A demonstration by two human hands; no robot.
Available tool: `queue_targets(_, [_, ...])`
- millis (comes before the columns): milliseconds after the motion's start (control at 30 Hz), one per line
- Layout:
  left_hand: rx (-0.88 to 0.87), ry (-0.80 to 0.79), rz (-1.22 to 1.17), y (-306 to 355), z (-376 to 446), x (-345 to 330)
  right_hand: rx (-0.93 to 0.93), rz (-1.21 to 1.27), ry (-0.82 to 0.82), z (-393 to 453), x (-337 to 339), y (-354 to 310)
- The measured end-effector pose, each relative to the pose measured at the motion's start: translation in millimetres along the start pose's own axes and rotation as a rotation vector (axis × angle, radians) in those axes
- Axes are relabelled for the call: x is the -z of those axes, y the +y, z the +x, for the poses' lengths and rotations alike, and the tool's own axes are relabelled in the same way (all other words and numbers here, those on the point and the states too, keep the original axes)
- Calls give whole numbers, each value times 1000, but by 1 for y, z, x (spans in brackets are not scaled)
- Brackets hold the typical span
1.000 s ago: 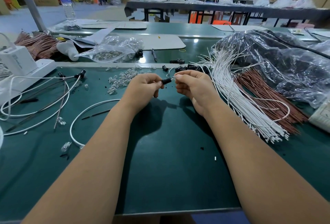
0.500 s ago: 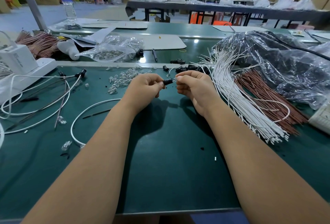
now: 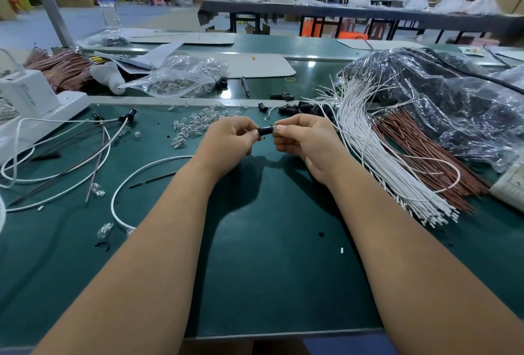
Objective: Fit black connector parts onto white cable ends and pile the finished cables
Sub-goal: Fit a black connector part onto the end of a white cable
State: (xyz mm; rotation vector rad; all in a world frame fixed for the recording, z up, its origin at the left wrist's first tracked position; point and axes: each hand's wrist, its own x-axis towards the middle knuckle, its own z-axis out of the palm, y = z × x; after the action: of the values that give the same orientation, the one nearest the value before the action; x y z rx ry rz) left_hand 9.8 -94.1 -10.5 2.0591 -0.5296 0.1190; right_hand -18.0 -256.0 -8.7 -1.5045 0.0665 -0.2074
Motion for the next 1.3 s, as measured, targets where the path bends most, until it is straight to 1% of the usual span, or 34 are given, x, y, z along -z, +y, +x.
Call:
queue_targets(267, [27,7,35,0,1,-1,38,-63,1,-1,-1,0])
queue_targets(367, [34,-8,15,1,0,0,50,-71,-5,0,0,1])
queue_targets(533, [-7,-43,-1,5,-4,3,78,-84,-44,0,2,4])
queue_targets(833, [-34,-56,-86,4,-6,2,58,-72,-62,-1,3,3])
queue_targets(1133, [-18,-62,-92,2,-5,2,53,-63,-139,-5,1,0])
queue_targets(1300, [-23,-62,-107,1,-3,1,48,-60,-150,-5,1,-1])
